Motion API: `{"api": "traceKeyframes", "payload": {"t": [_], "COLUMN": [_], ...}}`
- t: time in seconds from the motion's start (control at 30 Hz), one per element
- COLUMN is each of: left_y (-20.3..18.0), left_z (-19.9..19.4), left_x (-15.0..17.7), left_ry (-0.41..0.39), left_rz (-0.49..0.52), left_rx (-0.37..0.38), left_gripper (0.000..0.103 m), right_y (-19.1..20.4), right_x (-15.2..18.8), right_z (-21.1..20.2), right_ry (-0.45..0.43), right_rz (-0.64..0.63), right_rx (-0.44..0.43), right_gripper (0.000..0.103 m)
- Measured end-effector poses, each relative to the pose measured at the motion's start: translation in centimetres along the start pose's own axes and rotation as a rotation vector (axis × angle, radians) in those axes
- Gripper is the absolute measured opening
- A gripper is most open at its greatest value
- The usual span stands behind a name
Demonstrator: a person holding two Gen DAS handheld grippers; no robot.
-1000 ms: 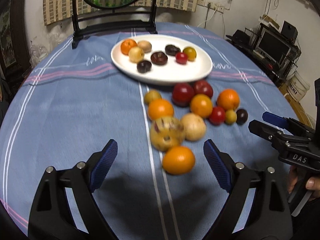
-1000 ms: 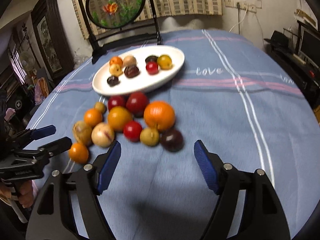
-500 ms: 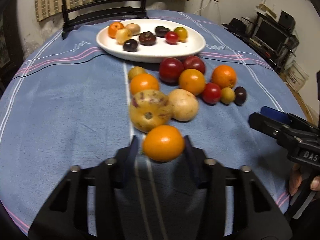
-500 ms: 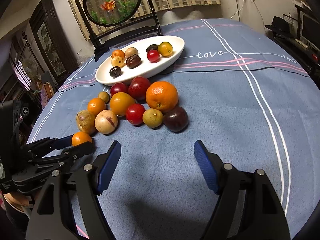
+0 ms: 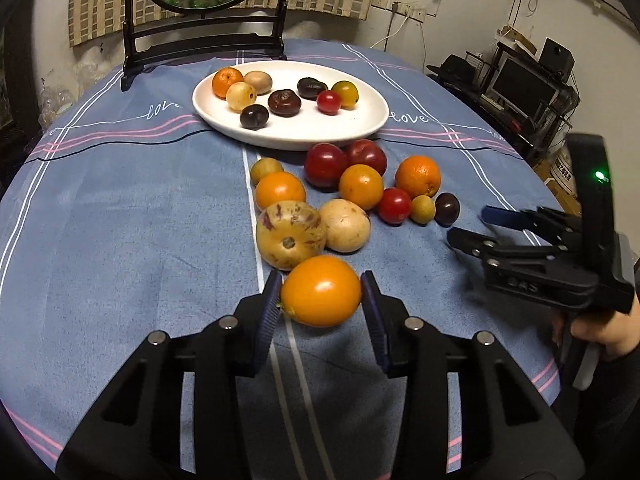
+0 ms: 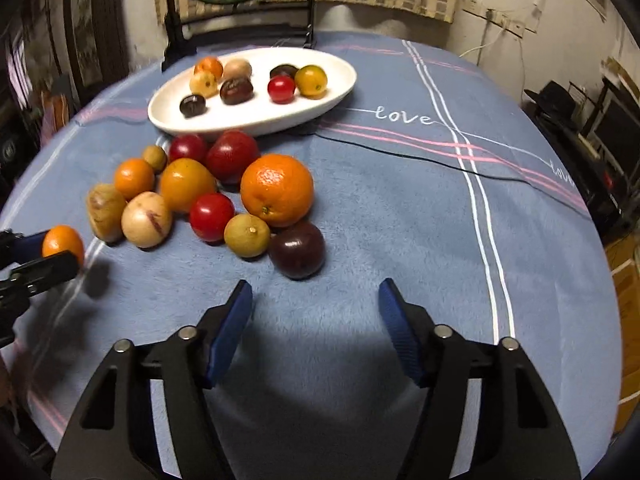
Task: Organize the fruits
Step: 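Grasp the orange tomato with the left tool while the right tool grasps a dark red plum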
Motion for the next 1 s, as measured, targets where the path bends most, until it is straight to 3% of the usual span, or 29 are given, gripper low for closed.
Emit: {"api": "traceKeyframes", "payload": {"t": [0.1,0.13,0.2,0.3,0.47,0.63,0.7,0.8,0.87,1.0], "left_y": [0.4,0.5,0.6,0.9,1.2,1.2,1.1,0.8,0.7,0.4], "left_z": [0.2,0.2,0.1,0.4,0.5,-0.5,-0.6,0.3,1.2,1.6], "left_x": [0.0,0.0,-0.1,-0.1,0.4,0.6,0.8,1.2,1.6,1.8], "left_ry": [0.009,0.008,0.004,0.011,0.016,-0.004,0.001,0.025,0.049,0.050], "left_rz": [-0.011,-0.014,-0.015,-0.018,-0.020,-0.011,-0.013,-0.004,-0.003,0.023], "left_rx": [0.003,0.006,0.012,0.010,0.004,0.004,0.019,0.024,0.016,-0.006], "left_gripper": [0.040,0.035,0.034,0.034,0.037,0.055,0.056,0.054,0.039,0.038], "right_y": [0.5,0.5,0.6,1.0,0.4,-0.6,-0.8,-1.0,-1.0,-0.7], "right_x": [-0.7,-1.0,-1.4,-1.6,-1.0,0.3,0.8,1.2,1.4,1.4], "right_z": [1.1,1.4,1.6,1.4,0.9,-0.1,-0.4,-0.8,-1.1,-1.6], "right_ry": [0.017,0.015,0.018,0.010,0.009,-0.003,-0.006,-0.012,-0.019,-0.031], "right_rz": [-0.022,-0.023,-0.021,-0.036,0.004,0.046,0.056,0.067,0.070,0.066], "right_rx": [-0.002,-0.014,-0.039,-0.031,-0.055,-0.076,-0.083,-0.093,-0.100,-0.111], "right_gripper": [0.057,0.056,0.040,0.033,0.032,0.032,0.032,0.032,0.032,0.032]}}
Point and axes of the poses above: each gripper's, at about its wrist camera, not at the fingertips, and z roughly the way its jaws point, y to its left, x to its underside, the point moved 4 cm from there along z, roughly the way its jaws point, and after that the axes turned 12 degrees about x, right-handed, at the moved point
